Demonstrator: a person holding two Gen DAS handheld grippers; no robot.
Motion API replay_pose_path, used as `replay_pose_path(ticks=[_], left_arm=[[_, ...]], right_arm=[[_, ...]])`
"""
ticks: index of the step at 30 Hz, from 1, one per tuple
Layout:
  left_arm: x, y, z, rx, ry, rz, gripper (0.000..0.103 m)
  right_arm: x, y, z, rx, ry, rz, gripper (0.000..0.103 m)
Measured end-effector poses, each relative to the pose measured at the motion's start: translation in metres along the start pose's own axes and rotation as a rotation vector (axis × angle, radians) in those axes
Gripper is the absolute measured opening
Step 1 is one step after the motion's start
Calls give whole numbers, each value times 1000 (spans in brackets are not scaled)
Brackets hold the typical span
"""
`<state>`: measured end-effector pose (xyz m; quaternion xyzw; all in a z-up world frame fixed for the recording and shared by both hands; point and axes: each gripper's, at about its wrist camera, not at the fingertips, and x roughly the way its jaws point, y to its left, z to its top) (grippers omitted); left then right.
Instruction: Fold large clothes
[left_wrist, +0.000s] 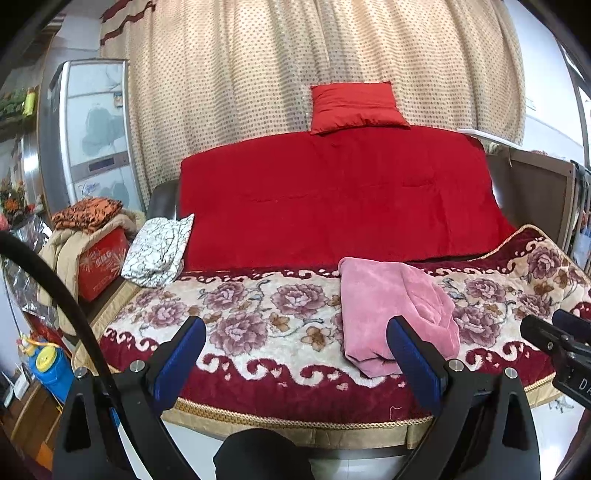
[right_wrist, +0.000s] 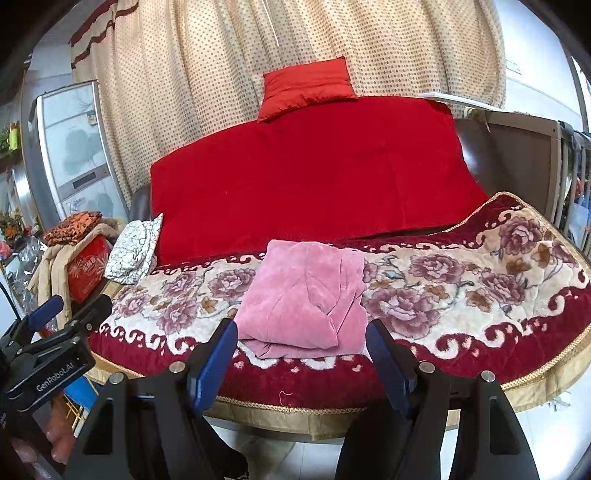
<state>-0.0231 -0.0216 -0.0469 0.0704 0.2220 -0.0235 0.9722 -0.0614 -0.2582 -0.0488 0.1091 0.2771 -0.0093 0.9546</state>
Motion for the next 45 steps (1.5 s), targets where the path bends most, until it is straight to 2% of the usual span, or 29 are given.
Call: replay_pose_path(ticks=[13, 18, 25, 35, 45], left_arm=[[14, -21, 20, 27, 17, -75, 98], [22, -19, 24, 21, 18, -57, 98], [39, -1, 22, -20, 36, -8, 98], [68, 30, 32, -64, 58, 42, 98], [88, 28, 40, -72, 74, 39, 98]], right_arm=[[10, -24, 13, 55, -26, -17, 76], [16, -34, 17, 78, -29, -17, 76], [39, -46, 17, 115, 9, -15, 76], [79, -15, 21, 63, 68, 33, 76], [108, -6, 27, 56, 101, 45, 75]])
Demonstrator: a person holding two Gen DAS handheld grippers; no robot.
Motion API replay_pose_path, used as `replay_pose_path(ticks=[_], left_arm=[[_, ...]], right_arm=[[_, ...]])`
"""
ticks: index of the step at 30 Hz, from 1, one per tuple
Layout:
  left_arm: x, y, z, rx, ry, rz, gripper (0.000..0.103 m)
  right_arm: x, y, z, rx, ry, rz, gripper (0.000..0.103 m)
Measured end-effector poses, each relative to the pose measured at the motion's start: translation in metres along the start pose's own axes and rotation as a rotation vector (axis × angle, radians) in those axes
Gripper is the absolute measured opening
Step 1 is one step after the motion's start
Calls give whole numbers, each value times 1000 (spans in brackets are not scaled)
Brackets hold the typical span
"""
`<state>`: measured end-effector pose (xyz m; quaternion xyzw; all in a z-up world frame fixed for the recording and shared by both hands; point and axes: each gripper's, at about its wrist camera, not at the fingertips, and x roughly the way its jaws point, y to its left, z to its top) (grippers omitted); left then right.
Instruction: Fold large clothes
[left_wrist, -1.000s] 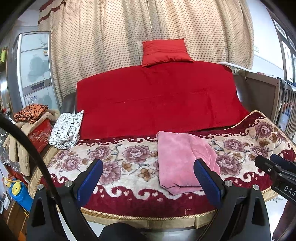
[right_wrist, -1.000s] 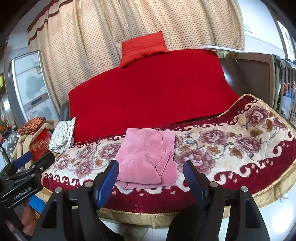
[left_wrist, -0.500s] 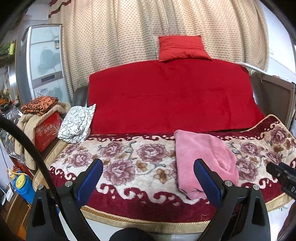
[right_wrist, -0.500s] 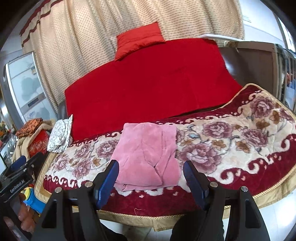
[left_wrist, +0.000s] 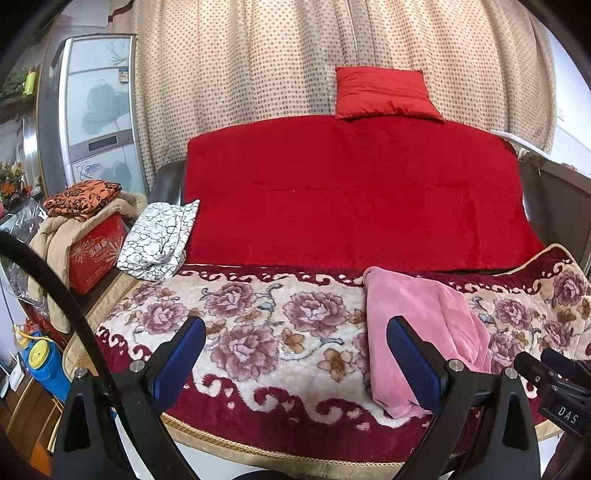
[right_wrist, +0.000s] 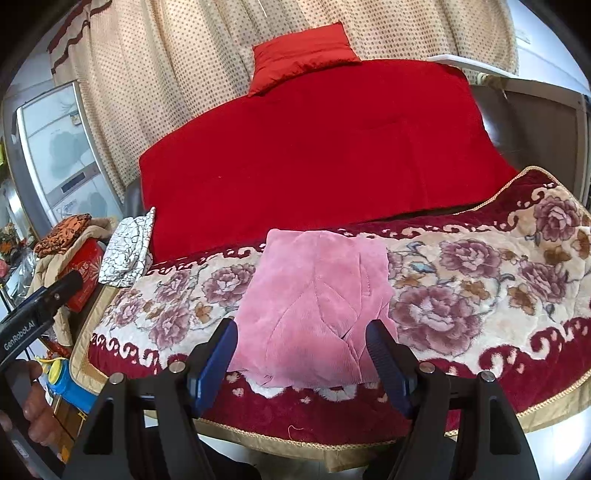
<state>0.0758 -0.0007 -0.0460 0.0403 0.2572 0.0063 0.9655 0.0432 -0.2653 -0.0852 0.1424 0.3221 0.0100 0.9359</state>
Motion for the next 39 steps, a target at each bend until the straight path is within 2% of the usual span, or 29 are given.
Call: replay_pose_path(ticks=[22, 39], left_arm=[[27, -11, -1, 10, 49, -61, 98], [21, -55, 5, 79, 47, -135, 98]], right_arm=[[27, 4, 14, 8, 11, -20, 76], [10, -34, 13, 80, -16, -71, 76]])
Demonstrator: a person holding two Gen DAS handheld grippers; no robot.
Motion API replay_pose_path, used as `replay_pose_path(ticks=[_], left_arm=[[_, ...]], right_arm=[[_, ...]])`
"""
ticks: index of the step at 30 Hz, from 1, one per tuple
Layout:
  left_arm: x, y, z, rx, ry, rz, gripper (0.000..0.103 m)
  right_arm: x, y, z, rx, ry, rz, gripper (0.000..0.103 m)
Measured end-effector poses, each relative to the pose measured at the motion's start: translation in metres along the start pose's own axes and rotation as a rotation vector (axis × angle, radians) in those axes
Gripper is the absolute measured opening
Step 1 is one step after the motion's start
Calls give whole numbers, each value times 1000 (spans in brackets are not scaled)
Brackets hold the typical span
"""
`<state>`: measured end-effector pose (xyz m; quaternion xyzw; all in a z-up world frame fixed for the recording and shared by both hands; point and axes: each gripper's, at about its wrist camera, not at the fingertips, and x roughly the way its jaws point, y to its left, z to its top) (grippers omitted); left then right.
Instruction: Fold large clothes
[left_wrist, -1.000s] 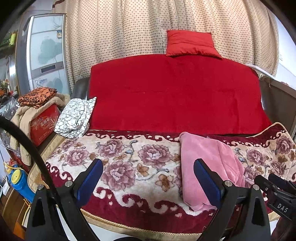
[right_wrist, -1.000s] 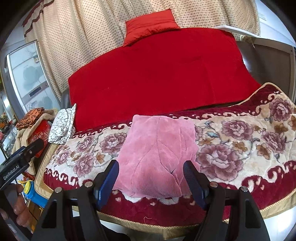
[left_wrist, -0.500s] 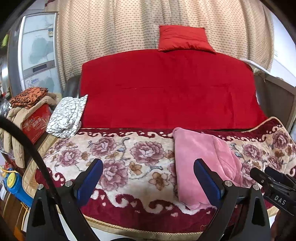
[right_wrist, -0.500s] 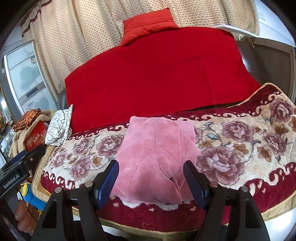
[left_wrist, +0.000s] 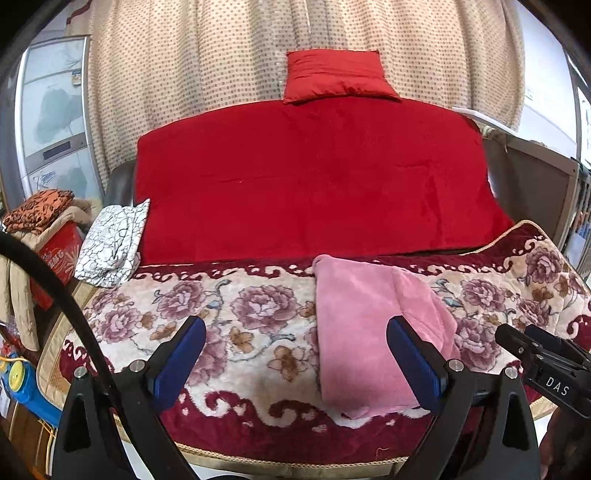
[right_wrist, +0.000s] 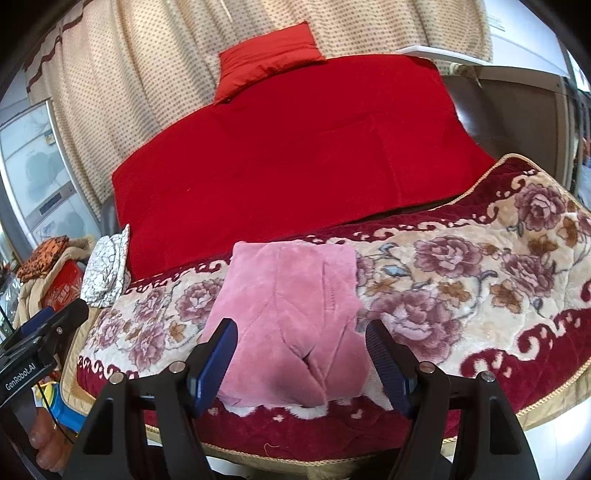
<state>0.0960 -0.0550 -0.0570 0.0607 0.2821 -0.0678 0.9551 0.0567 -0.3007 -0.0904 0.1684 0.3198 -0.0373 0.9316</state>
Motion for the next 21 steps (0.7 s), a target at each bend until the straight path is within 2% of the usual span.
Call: replay_pose_path(ticks=[11, 21], left_arm=[[-4, -16, 3, 20, 8, -21, 98], [-2, -3, -10, 1, 35, -2, 98]], right_arm=[[-12, -13, 3, 15, -19, 8, 76], [-13, 3, -4, -27, -10, 29, 76]])
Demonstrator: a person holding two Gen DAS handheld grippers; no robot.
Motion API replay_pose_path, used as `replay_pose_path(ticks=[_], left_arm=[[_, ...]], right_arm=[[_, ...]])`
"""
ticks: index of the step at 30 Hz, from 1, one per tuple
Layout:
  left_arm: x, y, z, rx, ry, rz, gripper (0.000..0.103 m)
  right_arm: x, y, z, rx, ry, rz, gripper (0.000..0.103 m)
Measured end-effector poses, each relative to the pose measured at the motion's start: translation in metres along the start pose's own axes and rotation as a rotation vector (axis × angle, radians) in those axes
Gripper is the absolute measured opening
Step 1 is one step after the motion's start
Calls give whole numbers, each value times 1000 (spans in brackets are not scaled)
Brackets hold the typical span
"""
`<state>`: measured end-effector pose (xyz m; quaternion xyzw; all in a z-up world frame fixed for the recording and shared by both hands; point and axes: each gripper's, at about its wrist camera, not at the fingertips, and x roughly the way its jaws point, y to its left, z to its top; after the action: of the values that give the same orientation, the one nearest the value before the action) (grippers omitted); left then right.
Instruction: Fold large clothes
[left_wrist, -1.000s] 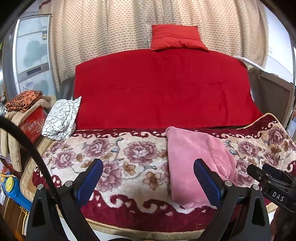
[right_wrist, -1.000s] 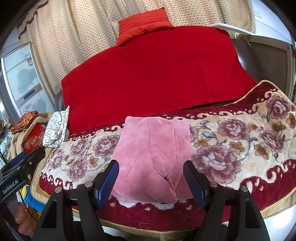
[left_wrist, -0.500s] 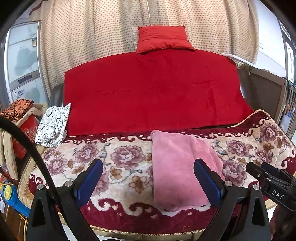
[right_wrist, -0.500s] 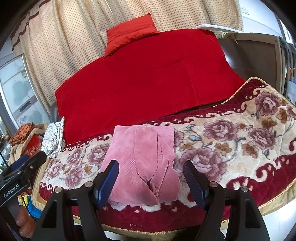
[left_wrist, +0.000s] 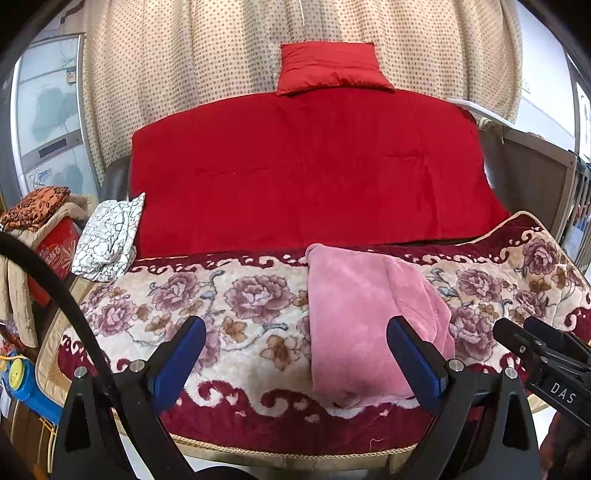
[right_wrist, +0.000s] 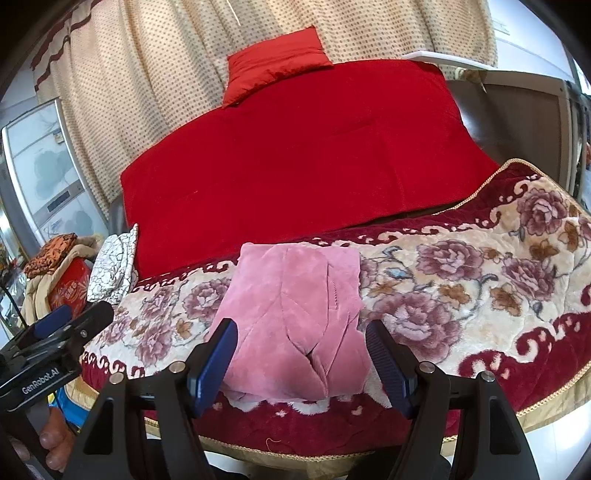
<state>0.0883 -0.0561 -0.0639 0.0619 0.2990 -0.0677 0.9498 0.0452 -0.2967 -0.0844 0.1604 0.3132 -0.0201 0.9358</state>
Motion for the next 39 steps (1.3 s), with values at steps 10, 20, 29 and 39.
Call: replay_pose_path(ticks=[10, 20, 29, 39], left_arm=[[-3, 6, -4, -4, -2, -3, 98], [-1, 2, -4, 8, 4, -1, 98], [0, 4, -5, 13, 3, 14, 98], [-1, 10, -6, -7, -1, 24, 98]], right_arm=[[-1, 10, -5, -23, 8, 0, 76], [3, 10, -2, -44, 12, -23, 76], [0, 22, 1, -123, -28, -118, 76], [-1, 40, 0, -183, -37, -139, 76]])
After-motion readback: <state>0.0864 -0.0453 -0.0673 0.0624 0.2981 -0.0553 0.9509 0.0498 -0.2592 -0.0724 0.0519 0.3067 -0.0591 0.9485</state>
